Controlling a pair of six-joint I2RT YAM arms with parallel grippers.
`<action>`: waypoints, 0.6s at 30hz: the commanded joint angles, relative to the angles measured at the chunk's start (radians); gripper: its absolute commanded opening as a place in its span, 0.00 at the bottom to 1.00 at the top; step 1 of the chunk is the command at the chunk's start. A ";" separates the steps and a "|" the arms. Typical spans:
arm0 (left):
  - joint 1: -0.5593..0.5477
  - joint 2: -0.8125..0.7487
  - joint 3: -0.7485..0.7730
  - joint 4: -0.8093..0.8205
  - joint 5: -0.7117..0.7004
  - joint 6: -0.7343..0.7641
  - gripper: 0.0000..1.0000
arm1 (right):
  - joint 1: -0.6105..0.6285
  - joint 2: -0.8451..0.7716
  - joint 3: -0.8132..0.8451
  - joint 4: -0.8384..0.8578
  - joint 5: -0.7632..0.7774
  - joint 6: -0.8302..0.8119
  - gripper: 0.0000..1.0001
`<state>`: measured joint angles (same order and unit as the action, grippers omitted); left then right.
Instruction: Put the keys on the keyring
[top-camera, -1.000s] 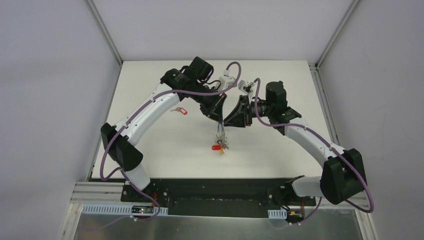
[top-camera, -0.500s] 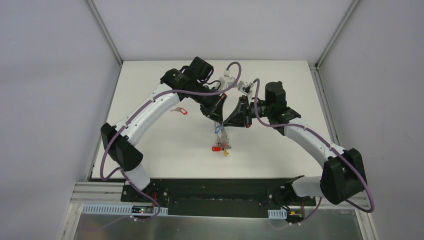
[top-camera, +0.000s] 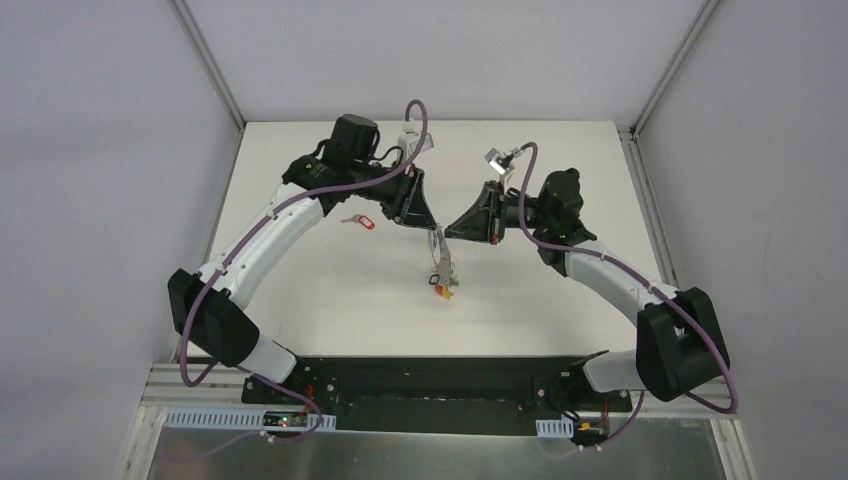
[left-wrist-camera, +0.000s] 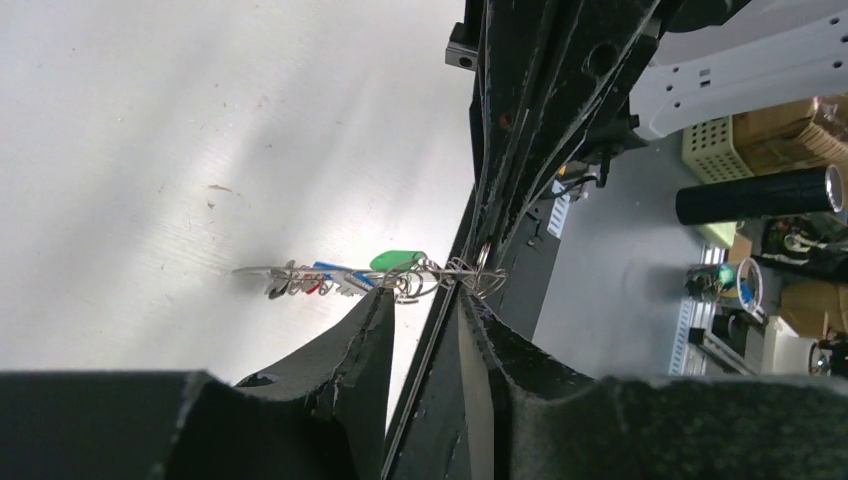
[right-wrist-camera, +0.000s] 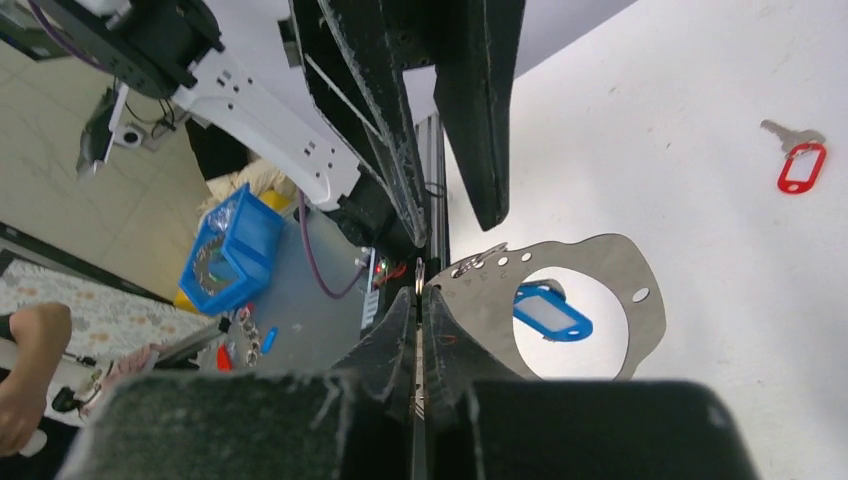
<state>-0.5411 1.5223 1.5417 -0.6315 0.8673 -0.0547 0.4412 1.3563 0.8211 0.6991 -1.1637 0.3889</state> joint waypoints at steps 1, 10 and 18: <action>0.023 -0.091 -0.093 0.265 0.098 -0.134 0.32 | -0.015 0.014 -0.007 0.279 0.066 0.211 0.00; 0.022 -0.086 -0.157 0.385 0.124 -0.213 0.34 | -0.026 0.057 -0.031 0.420 0.146 0.362 0.00; 0.023 -0.072 -0.165 0.411 0.134 -0.227 0.25 | -0.037 0.068 -0.045 0.448 0.166 0.383 0.00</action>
<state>-0.5171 1.4586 1.3773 -0.2794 0.9611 -0.2562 0.4149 1.4284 0.7734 1.0290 -1.0248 0.7311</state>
